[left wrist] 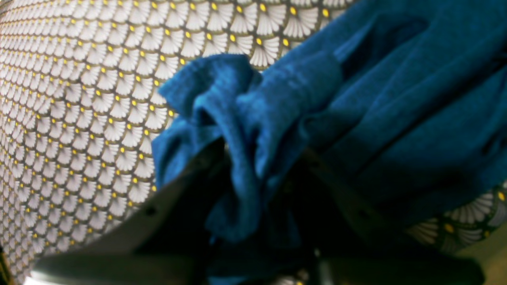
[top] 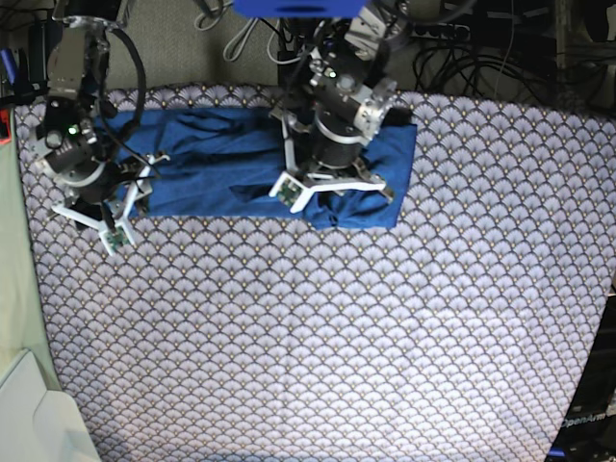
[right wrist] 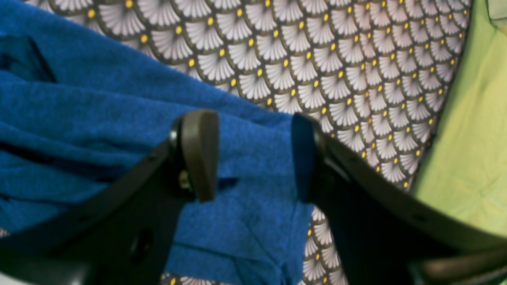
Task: Fold the T-shirt properly
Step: 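Lift the strip end with the left gripper and fold it toward the right gripper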
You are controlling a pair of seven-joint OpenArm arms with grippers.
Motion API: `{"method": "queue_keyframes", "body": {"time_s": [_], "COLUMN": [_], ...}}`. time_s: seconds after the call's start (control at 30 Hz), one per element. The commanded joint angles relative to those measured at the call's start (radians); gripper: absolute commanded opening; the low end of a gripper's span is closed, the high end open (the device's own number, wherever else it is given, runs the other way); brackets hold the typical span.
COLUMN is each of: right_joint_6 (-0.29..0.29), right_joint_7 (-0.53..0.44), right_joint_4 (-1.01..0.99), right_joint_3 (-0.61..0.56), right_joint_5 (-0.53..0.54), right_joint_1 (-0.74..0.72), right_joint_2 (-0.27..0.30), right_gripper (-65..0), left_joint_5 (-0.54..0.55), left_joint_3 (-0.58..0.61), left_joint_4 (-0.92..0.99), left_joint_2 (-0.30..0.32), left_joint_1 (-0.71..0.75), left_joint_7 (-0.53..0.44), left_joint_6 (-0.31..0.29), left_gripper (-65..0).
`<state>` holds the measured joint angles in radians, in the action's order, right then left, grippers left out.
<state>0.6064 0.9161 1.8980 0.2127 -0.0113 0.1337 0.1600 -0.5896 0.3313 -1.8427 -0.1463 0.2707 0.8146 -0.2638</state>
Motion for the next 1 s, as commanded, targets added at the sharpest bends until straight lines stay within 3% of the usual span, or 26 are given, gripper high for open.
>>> {"method": "queue_keyframes", "body": {"time_s": [0.0,0.4,0.63,0.83,0.97], "right_joint_6": [0.0,0.0,0.0,0.0,0.0], "right_joint_7": [-0.018,-0.015,-0.015,-0.015,-0.015], "right_joint_4": [0.016,0.018,0.018,0.018,0.018], "right_joint_3": [0.003,0.003,0.003,0.003,0.003], "right_joint_5": [0.006,0.006,0.006,0.006,0.006], "right_joint_1": [-0.01,-0.007,-0.007,-0.006,-0.006], "right_joint_2": [0.008,0.008,0.0,-0.01,-0.01], "right_gripper": [-34.8,-34.8,-34.8,-34.8,-34.8], "left_joint_5": [0.021,0.224,0.371,0.471,0.474], "left_joint_3": [0.013,0.004,0.002,-0.056,-0.057], "left_joint_4": [-0.013,-0.01,-0.01,-0.01,0.005], "left_joint_2": [-0.011,-0.011,-0.011,-0.011,-0.011], "left_joint_1": [-0.006,-0.011,-0.061,-0.093,-0.103], "left_joint_7": [-0.019,-0.016,0.144,0.15,0.145], "left_joint_6": [0.008,0.011,0.011,0.011,0.013], "left_gripper": [-64.6,-64.7,-64.7,-64.8,-64.8]}}
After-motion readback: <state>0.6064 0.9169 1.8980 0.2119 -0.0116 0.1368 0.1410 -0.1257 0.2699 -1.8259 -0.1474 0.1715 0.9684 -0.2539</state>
